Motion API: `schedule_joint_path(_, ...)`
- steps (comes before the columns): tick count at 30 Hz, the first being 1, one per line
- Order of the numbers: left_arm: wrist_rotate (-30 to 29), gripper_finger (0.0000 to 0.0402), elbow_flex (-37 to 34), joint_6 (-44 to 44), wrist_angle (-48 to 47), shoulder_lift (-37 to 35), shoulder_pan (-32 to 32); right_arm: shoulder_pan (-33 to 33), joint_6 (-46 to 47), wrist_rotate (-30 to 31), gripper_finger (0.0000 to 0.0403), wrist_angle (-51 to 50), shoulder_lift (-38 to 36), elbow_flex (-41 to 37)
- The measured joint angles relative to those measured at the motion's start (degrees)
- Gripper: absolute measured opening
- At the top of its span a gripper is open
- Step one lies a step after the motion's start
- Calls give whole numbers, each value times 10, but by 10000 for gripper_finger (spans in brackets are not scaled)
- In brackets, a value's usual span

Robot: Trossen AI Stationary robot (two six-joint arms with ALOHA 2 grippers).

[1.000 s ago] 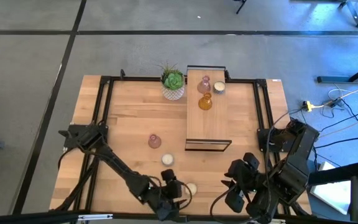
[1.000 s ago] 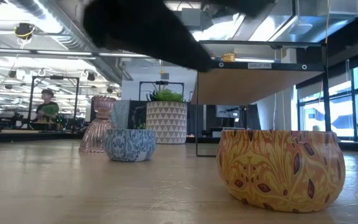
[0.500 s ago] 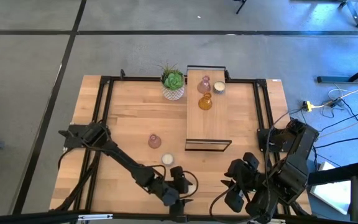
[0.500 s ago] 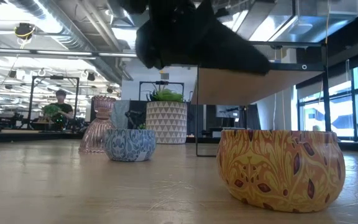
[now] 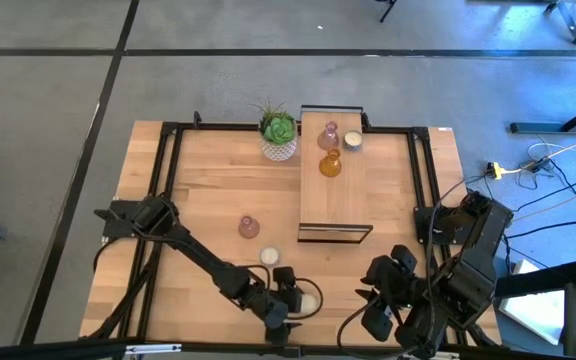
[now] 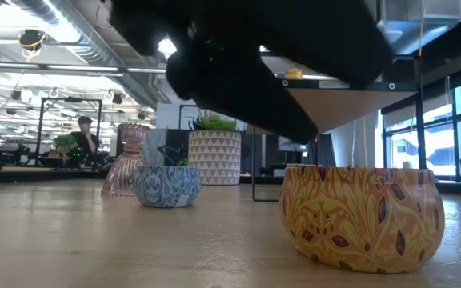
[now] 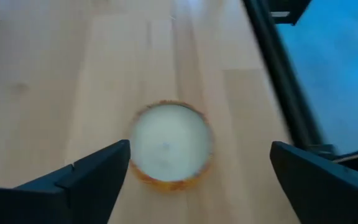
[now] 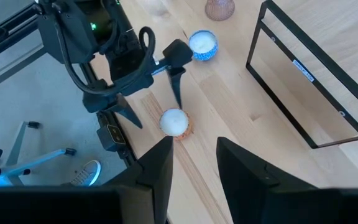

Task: Pick & Place candle stick holders
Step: Put the patterned orange scented candle on the shelf aligned with the patterned blue scented candle

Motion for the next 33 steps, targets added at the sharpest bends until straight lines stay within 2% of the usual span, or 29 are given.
schedule_joint_path(4,-52,398,0,47,-2,0,1,0,0,0,127,0,0,0)
schedule_joint_path(6,-59,398,0,62,-1,0,4,0,0,0,127,0,0,0)
schedule_joint_path(19,-33,398,0,41,29,0,16,0,-6,0,127,0,0,0)
schedule_joint_path(27,29,398,0,-44,28,0,6,0,-13,0,127,0,0,0)
schedule_joint_path(33,-31,398,0,-27,24,0,12,0,-15,0,127,0,0,0)
